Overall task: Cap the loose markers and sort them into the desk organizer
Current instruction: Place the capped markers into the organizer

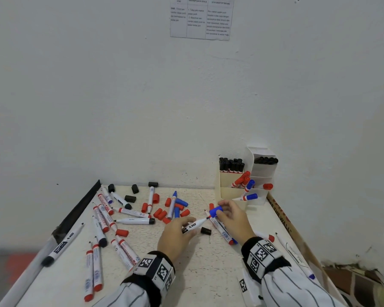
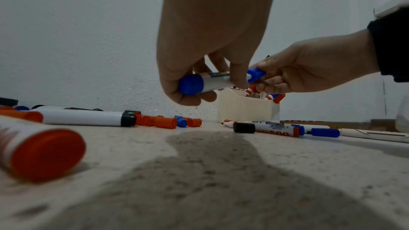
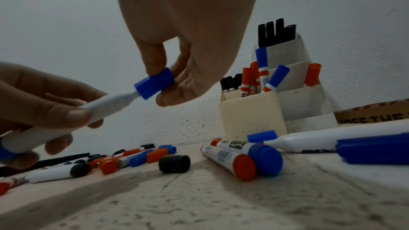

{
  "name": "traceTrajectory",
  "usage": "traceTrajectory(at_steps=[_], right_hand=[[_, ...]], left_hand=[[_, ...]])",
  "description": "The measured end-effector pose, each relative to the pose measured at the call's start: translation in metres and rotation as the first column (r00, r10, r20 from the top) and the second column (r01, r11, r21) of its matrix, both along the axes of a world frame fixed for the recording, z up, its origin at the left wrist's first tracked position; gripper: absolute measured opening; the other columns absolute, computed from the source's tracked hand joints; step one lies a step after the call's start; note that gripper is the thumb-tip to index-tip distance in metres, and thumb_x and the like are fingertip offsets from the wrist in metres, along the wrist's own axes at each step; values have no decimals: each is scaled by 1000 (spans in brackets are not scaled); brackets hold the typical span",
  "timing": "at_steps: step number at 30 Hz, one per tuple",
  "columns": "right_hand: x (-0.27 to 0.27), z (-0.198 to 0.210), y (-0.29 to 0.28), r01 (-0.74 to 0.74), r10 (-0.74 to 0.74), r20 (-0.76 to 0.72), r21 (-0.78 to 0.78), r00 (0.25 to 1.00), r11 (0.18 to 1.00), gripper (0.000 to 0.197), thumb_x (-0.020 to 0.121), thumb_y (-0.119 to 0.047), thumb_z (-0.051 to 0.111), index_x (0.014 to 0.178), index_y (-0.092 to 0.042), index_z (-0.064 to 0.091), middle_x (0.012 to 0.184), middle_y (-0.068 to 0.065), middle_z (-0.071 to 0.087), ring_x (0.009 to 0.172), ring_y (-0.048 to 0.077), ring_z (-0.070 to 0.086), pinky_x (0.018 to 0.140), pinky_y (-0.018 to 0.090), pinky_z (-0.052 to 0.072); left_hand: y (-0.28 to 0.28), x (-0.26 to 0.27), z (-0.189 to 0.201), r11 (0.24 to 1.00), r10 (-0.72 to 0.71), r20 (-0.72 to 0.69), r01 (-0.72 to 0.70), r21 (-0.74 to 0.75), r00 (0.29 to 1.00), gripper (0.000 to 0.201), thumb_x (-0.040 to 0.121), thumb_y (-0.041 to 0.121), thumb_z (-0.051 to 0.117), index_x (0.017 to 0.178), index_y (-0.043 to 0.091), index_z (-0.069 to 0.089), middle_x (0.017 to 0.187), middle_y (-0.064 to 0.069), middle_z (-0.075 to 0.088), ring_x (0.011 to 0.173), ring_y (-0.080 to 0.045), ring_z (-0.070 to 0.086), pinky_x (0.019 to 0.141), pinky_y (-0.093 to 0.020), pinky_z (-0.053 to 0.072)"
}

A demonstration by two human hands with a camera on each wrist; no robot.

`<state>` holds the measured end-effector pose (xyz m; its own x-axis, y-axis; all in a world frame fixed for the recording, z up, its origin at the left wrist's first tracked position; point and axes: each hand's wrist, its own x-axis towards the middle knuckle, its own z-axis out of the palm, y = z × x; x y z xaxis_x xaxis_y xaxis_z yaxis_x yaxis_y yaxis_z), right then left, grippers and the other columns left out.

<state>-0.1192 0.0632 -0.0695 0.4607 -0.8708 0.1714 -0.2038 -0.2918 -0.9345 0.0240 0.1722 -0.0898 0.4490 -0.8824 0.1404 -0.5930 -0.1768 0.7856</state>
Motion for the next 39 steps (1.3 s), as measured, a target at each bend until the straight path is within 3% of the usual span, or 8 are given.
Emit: traceTrajectory(at_steps=[2,8,16,22,25,30,35,39], right_hand=[[4,-2,5,-86,87,-7,53,996,995,17,88,-3,57,93,-20,56,92,5,62,78,12,63,78,28,55],[15,-6,14,-186,195,-73,110,978,976,9,90,-11,57,89,-21,57,74,3,60,52,3,54,55,18,43],[22,0,21,-178,205,-102,228,973,957,17,94,-9,41,84,-17,52,62,-2,40,52,7,36,44,13,30],[32,0,30,-135,158,-125,179,979,975,27,98,-35,36,78,-19,43,63,-3,36,55,9,33,54,23,27],[35,2,31,-144,167,-124,172,978,975,24,98,-30,39,77,-18,41,62,-2,36,52,9,32,51,23,26],[34,5,36,-187,203,-90,162,975,969,23,98,-18,38,75,-19,38,62,-1,35,50,8,31,48,23,25],[38,12,40,-160,178,-80,193,981,968,24,98,-12,35,75,-18,36,65,0,32,49,9,27,43,24,22],[38,14,42,-155,164,-21,232,986,960,22,98,-18,35,77,-17,35,63,1,32,45,7,27,41,23,22]], left_hand=[[3,2,0,1000,11,3,-11,-16,1000,32,81,22,70,112,28,63,105,9,61,96,-7,55,90,-26,45],[9,2,2,999,17,33,-16,-40,999,29,75,19,76,98,30,64,93,12,61,86,-5,55,81,-23,47],[15,3,6,998,-62,38,61,28,997,36,87,25,64,122,20,60,98,8,65,80,2,54,72,-5,39],[23,0,15,997,-68,203,61,39,977,24,91,38,54,113,33,62,85,6,66,77,-9,57,71,-27,48],[25,1,18,996,-89,254,80,47,963,23,93,40,49,108,29,63,77,4,63,69,-11,54,64,-27,45],[25,7,26,979,-186,158,169,117,970,24,94,41,47,74,29,56,62,5,50,60,-11,45,66,-35,46],[29,2,33,993,-96,454,55,103,886,33,95,45,41,108,24,62,81,1,65,73,-15,58,70,-32,52],[25,2,39,979,-166,167,142,143,972,33,95,42,45,86,16,64,63,1,51,59,-13,45,62,-30,43]])
